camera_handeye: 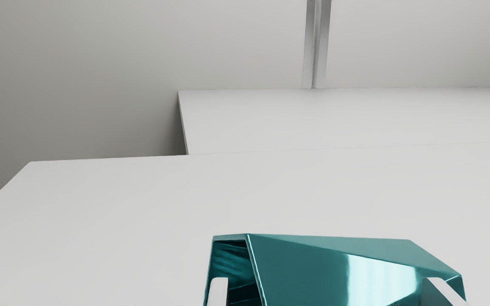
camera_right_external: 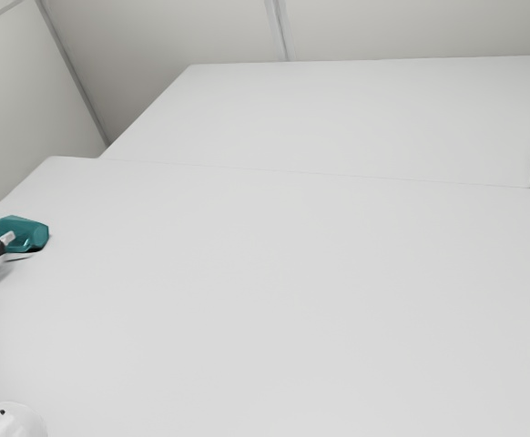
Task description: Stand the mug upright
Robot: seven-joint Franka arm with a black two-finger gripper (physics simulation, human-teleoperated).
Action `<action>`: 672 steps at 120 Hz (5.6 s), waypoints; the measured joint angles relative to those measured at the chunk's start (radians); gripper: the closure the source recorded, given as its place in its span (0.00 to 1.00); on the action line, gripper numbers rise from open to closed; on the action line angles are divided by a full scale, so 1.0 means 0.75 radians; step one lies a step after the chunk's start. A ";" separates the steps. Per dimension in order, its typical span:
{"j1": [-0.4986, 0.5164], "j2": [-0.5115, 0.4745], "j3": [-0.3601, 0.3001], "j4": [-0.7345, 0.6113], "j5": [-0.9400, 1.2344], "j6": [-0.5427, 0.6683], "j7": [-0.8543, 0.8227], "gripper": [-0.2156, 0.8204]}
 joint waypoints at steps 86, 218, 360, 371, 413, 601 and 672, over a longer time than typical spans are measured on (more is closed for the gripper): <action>-0.038 -0.012 -0.041 -0.091 -0.069 -0.094 0.025 0.68; -1.141 -0.757 0.189 -0.303 1.131 0.574 -0.777 0.96; -1.929 -0.952 0.303 -0.682 2.414 0.489 -2.915 0.96; -1.930 -0.952 0.287 -0.700 2.432 0.459 -2.985 0.96; -1.983 -0.940 0.276 -0.746 2.514 0.348 -3.190 0.96; -2.041 -1.105 0.306 -0.679 2.469 0.121 -3.553 0.23; -1.829 -1.080 0.520 -0.193 2.007 -0.335 -3.155 0.21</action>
